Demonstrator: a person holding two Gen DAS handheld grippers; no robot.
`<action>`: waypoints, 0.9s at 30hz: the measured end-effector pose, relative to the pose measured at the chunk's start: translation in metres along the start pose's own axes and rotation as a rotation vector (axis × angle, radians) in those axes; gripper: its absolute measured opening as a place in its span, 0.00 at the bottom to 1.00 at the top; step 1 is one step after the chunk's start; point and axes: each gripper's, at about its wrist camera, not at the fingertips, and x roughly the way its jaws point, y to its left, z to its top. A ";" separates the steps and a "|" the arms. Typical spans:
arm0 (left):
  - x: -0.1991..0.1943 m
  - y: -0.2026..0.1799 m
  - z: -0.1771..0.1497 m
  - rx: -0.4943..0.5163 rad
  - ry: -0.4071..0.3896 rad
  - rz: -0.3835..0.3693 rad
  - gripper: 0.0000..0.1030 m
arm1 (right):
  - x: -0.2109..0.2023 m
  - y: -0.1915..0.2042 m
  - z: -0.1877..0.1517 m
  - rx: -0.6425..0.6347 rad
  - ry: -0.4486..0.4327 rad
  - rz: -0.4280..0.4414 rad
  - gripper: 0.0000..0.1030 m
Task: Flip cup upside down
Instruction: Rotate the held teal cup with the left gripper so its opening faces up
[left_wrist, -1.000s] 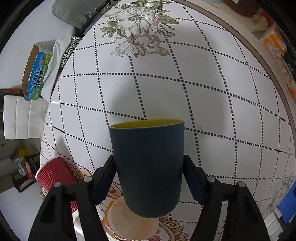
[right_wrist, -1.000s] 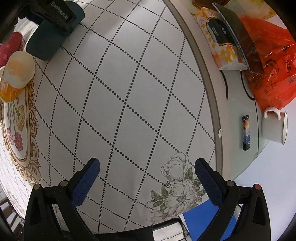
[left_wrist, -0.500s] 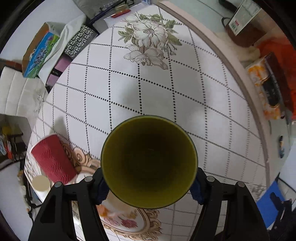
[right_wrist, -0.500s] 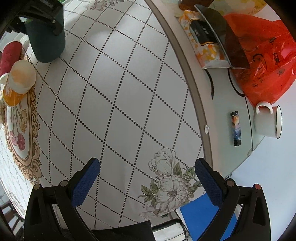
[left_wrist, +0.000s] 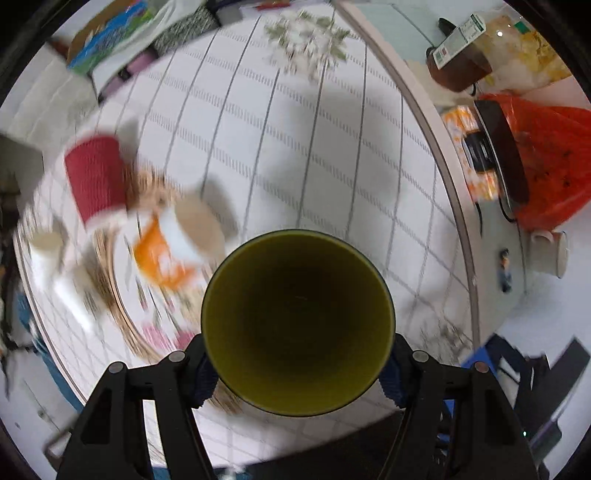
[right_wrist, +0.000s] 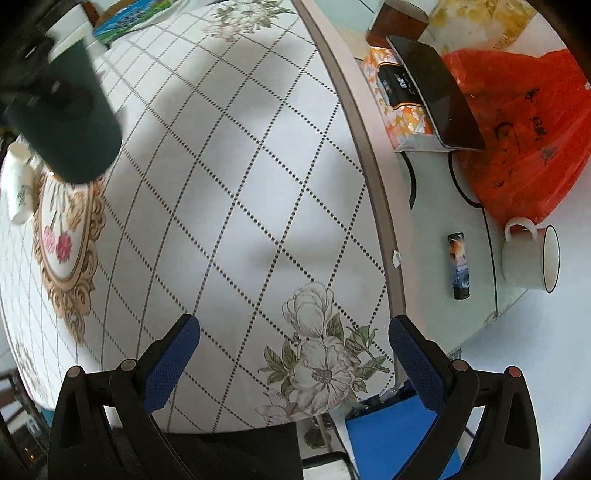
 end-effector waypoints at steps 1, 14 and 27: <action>0.004 0.003 -0.015 -0.030 0.016 -0.022 0.65 | 0.000 0.000 -0.003 -0.016 -0.001 0.002 1.00; 0.100 0.020 -0.146 -0.226 0.229 -0.053 0.65 | 0.016 0.026 -0.040 -0.233 0.008 -0.024 1.00; 0.119 0.041 -0.125 -0.353 0.142 -0.032 0.65 | 0.024 0.038 -0.038 -0.268 0.024 -0.056 1.00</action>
